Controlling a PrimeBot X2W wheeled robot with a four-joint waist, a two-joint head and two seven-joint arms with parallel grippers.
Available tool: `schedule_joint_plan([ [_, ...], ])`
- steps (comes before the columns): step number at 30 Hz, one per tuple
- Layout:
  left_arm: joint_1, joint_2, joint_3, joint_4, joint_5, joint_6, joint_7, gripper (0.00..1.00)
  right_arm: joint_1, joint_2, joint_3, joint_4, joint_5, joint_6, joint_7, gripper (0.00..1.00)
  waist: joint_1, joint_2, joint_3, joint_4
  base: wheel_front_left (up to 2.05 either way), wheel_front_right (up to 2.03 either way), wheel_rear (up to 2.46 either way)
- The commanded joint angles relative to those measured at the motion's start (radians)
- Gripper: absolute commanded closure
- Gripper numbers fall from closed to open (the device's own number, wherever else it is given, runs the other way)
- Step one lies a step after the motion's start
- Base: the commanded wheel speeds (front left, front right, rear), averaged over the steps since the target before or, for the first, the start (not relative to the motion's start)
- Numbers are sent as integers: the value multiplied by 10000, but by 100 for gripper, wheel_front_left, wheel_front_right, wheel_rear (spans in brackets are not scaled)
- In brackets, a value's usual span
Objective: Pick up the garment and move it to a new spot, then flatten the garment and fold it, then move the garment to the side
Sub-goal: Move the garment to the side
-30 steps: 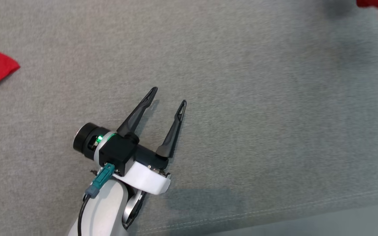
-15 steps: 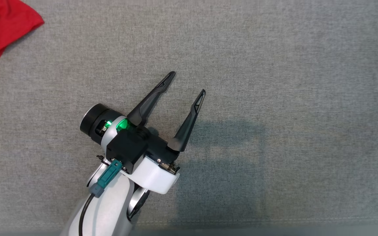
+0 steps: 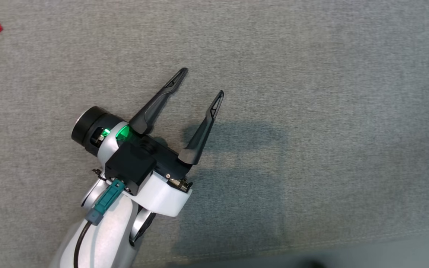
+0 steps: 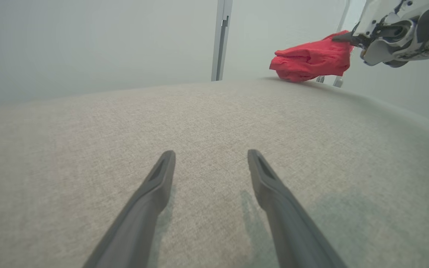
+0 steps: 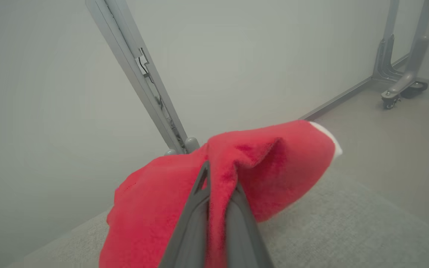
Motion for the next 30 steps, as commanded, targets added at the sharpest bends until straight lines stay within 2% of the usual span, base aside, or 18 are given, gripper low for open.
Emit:
schedule_joint_plan([
  [1, 47, 185, 201, 218, 78, 56, 208, 0, 457, -130, -53, -6, -21, 44, -116, 100, 0, 0, -19, -155, 0, 0, 0],
  [12, 57, 352, 152, 9, 28, 127, 464, 0, 1257, 33, -134, 973, 285, 44, 213, 100, 0, 0, -128, -487, 0, 0, 0],
  [19, 2, 362, 63, -52, -28, 140, 511, 0, 1543, -49, -314, 1235, 142, 44, 738, 100, 0, 0, -163, -387, 0, 0, 0],
  [22, -17, 376, 43, -42, -47, 158, 506, 0, 1958, -100, -598, 1244, 85, 44, 1332, 100, 0, 0, -166, -325, 0, 0, 0],
  [23, -25, 372, 31, -31, -53, 165, 504, 0, 2037, -134, -705, 1245, 30, 44, 1434, 77, 0, 0, -172, -304, 0, 0, 0],
  [24, -34, 367, 21, -16, -62, 173, 498, 0, 2087, -161, -805, 1246, -48, 44, 1469, 62, 0, 0, -182, -285, 0, 0, 0],
  [25, -44, 363, 11, 8, -71, 178, 489, 0, 2130, -166, -893, 1247, -142, 44, 1488, 40, 0, 0, -204, -269, 0, 0, 0],
  [26, -53, 359, 3, 40, -83, 183, 478, 0, 2168, -155, -980, 1247, -240, 44, 1511, 0, 0, 0, -239, -260, 0, 0, 0],
  [30, -66, 331, -14, 157, -133, 209, 431, 0, 2251, -186, -1156, 1248, -644, 44, 1655, 0, 0, 0, -428, -258, 0, 0, 0],
])
